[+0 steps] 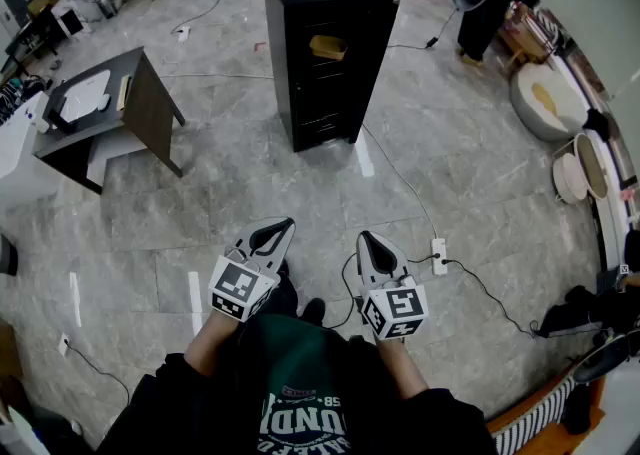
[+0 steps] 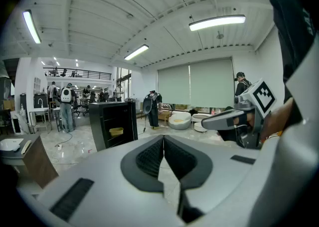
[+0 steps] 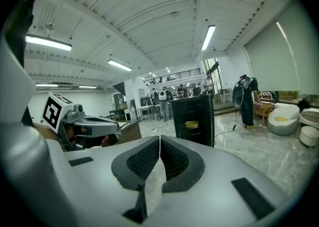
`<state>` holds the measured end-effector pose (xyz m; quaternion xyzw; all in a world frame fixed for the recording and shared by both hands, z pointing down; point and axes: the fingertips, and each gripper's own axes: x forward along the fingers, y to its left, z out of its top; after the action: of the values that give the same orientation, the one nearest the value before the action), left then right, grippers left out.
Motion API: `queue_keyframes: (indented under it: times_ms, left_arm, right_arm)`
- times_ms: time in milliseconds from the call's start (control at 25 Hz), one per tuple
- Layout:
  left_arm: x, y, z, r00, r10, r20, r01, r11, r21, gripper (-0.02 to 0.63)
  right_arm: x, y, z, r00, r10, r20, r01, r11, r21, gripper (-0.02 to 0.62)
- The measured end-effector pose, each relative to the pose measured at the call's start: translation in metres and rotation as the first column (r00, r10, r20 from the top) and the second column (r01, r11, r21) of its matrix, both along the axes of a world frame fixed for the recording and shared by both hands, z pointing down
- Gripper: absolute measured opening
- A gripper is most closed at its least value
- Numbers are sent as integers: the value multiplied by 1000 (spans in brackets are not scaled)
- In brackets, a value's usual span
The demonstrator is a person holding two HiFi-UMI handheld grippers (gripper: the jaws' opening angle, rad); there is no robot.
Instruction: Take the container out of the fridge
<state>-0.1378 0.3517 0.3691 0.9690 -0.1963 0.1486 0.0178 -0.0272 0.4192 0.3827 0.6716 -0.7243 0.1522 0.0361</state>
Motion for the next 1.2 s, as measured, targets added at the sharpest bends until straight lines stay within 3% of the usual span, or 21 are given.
queue_keyframes:
  times_ms: [240, 1200]
  left_arm:
    - [0, -1, 6, 1000, 0, 4, 0, 1000, -2, 14]
    - [7, 0, 3, 1000, -15, 2, 15, 1000, -4, 14]
  right_arm:
    - [-4, -2, 6, 999, -29, 44, 28, 1000, 15, 38]
    - [1, 3, 2, 1000, -28, 13, 28, 1000, 3, 38]
